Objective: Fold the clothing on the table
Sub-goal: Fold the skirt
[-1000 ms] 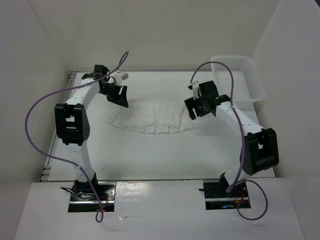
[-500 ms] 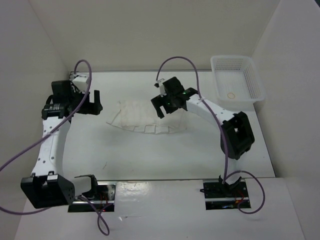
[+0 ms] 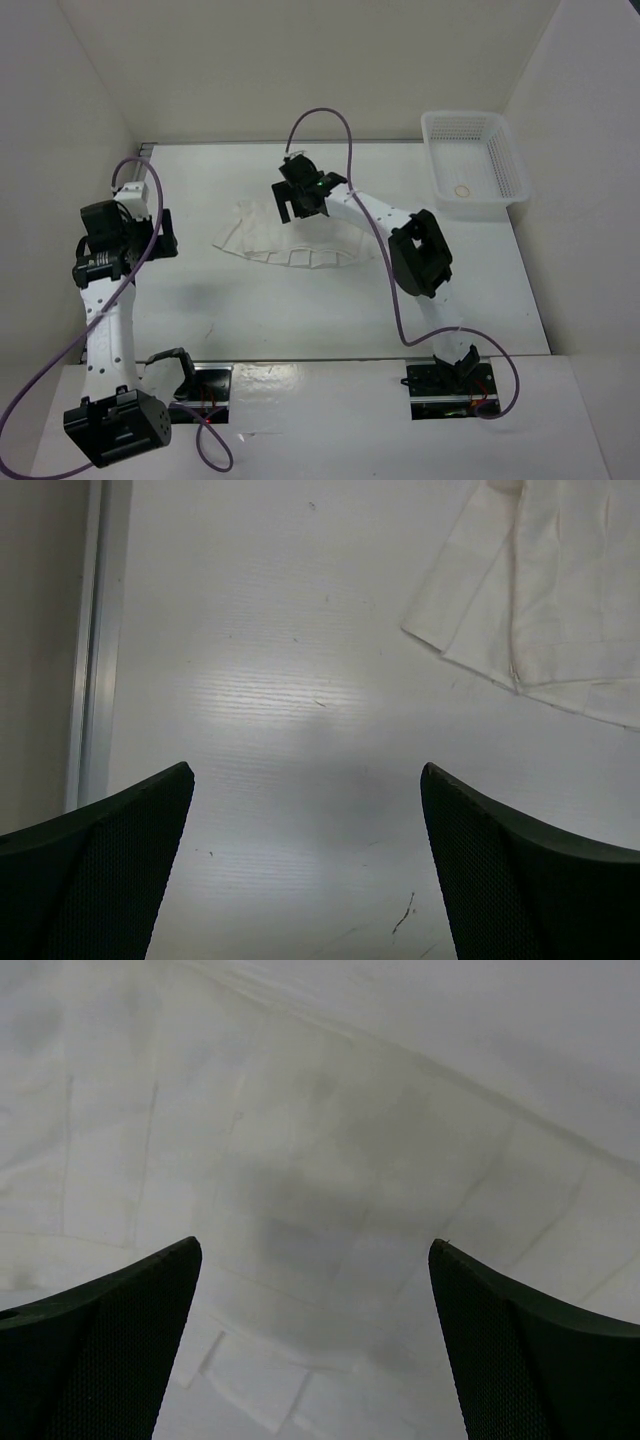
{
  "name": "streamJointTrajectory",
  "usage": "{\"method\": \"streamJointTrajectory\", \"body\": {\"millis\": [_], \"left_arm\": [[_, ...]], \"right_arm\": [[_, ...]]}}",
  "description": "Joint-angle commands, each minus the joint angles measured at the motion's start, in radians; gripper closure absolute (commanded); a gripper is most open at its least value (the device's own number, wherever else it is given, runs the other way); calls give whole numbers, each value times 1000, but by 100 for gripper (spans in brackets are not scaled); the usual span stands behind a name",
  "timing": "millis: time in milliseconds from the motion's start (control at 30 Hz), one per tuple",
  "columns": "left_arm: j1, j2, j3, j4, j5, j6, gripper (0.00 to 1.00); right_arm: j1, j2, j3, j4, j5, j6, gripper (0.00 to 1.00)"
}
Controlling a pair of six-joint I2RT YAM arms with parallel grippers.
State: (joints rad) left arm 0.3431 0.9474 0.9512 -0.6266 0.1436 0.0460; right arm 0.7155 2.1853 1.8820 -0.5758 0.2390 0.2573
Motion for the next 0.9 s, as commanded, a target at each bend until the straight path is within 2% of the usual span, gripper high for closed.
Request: {"method": "streamJointTrajectory", "body": {"millis": [0, 300, 500, 867], "left_arm": [[22, -24, 4, 45, 25, -14, 0], [40, -33, 4, 45, 34, -14, 0], [40, -33, 4, 45, 34, -14, 0], [40, -33, 4, 45, 44, -5, 0]], "right_arm": [[65, 68, 65, -59, 75, 76, 2], [93, 110, 32, -59, 112, 115, 2], [93, 139, -12, -38, 77, 105, 0], [93, 159, -107, -15, -134, -124, 0]]}}
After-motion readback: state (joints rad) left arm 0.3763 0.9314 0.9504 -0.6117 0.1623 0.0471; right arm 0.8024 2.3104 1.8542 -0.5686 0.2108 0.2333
